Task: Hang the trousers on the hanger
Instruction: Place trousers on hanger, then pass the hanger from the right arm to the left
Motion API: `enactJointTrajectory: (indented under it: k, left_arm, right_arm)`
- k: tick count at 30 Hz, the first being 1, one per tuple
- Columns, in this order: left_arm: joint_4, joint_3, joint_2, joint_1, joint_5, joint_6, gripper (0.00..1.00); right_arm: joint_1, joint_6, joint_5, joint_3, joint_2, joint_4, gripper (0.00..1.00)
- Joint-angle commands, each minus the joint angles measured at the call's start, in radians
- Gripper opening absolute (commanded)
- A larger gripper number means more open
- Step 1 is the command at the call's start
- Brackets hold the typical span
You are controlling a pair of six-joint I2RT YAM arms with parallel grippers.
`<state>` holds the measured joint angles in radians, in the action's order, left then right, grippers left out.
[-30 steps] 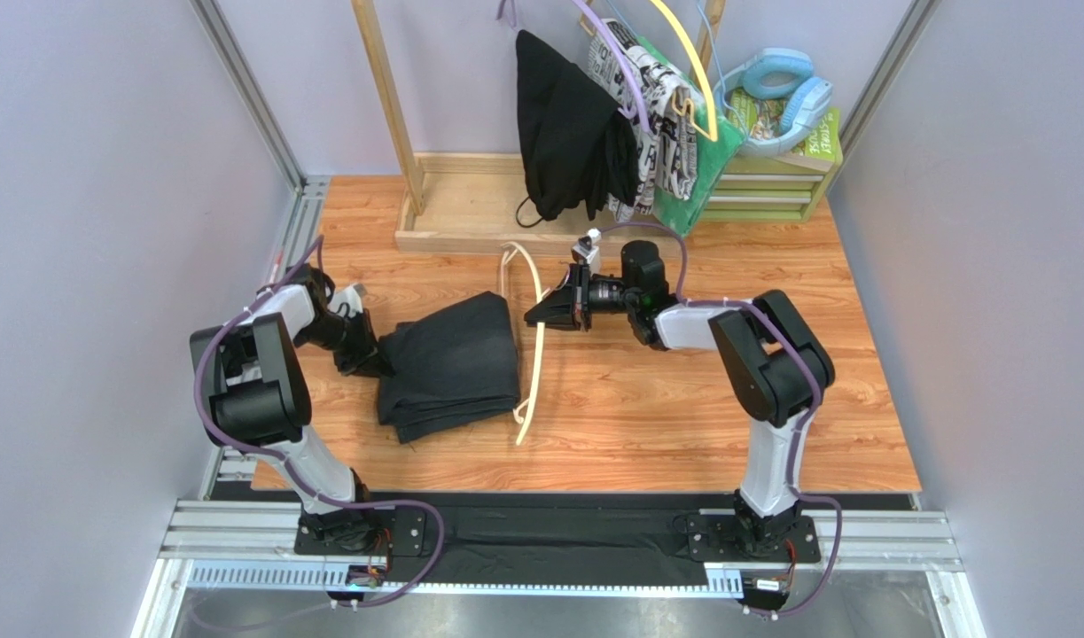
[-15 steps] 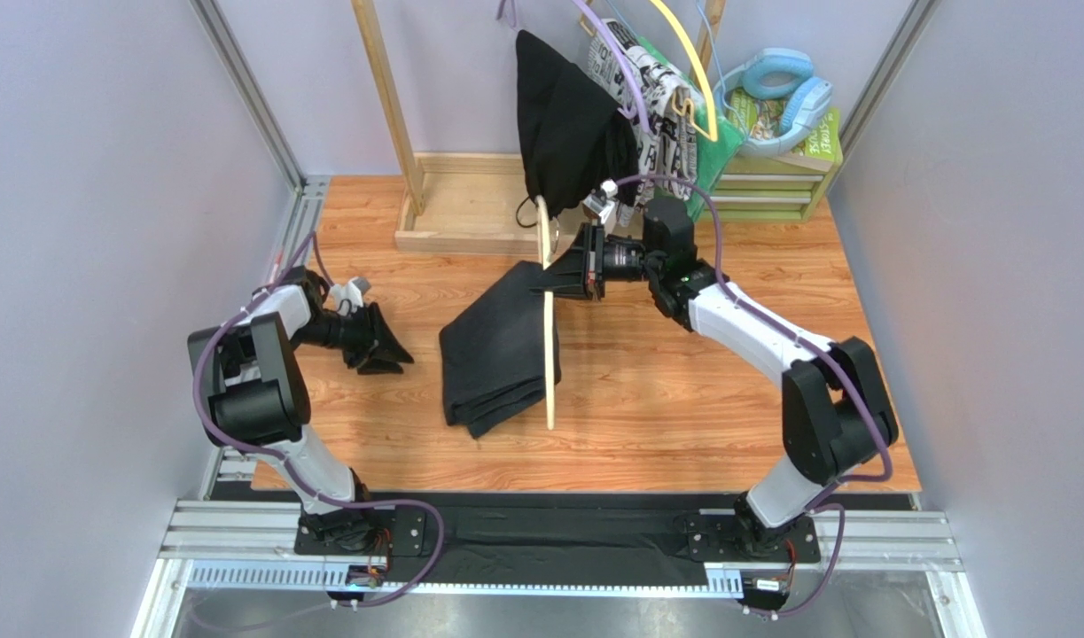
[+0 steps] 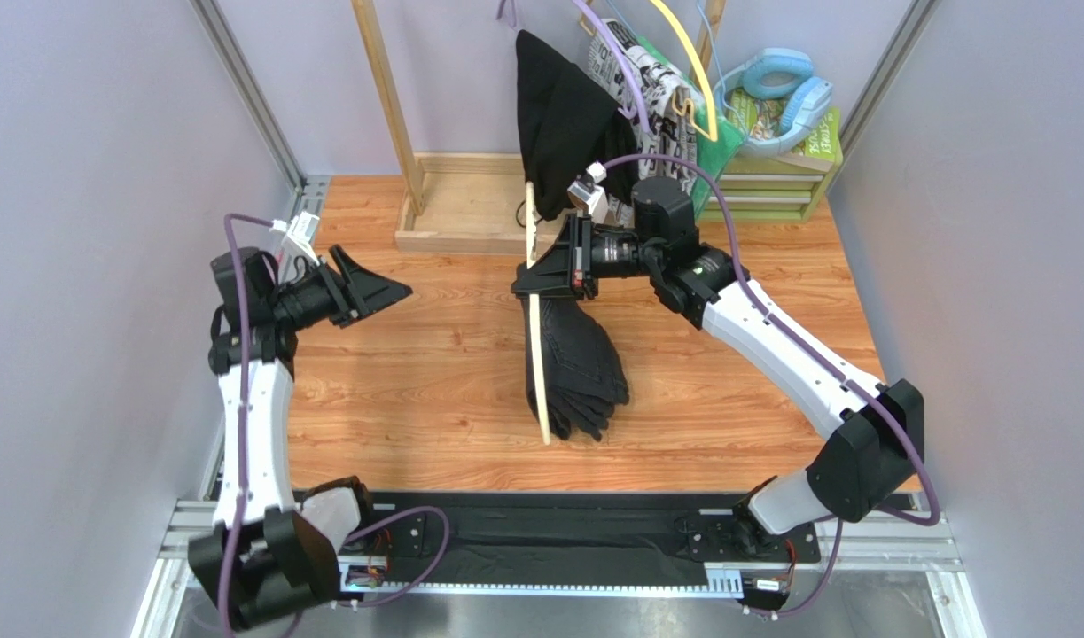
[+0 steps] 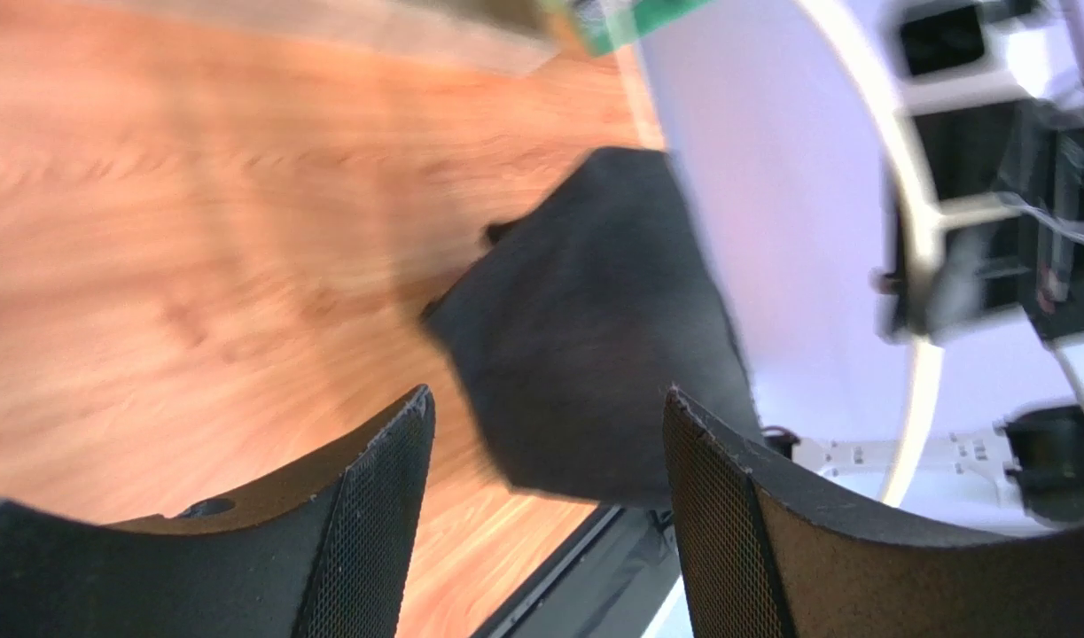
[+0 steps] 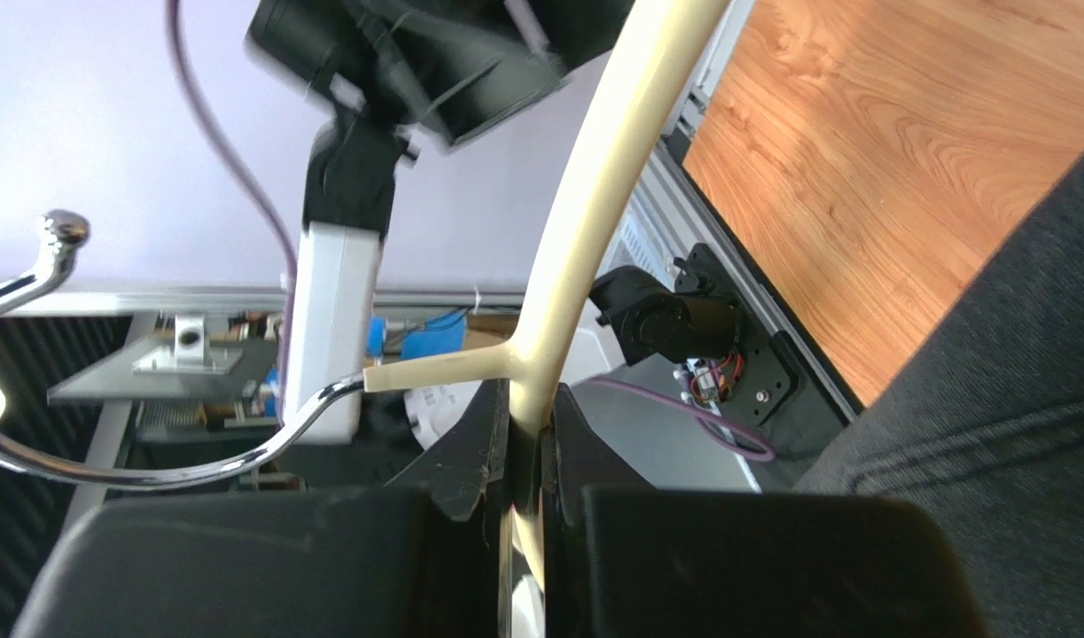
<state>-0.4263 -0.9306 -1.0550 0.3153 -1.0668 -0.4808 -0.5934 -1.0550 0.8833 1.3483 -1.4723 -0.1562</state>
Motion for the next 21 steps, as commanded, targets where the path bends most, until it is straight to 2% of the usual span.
enactJointTrajectory:
  k: [1, 6, 10, 21]
  left_arm:
    - [0.262, 0.042, 0.191, -0.013, -0.125, -0.216, 0.7]
    - [0.251, 0.059, 0.311, -0.1, -0.17, -0.242, 0.69]
    - [0.287, 0.069, 0.371, -0.253, -0.157, -0.237, 0.67]
    - [0.246, 0.081, 0.317, -0.507, 0.054, -0.179, 0.64]
  right_arm:
    - [-0.057, 0.03, -0.176, 0.225, -0.003, -0.127, 0.0]
    - [-0.083, -0.002, -0.214, 0.374, -0.114, -0.154, 0.0]
    - [-0.103, -0.046, -0.219, 0.469, -0.21, -0.158, 0.0]
    - [-0.146, -0.099, -0.222, 0.635, -0.324, -0.083, 0.0]
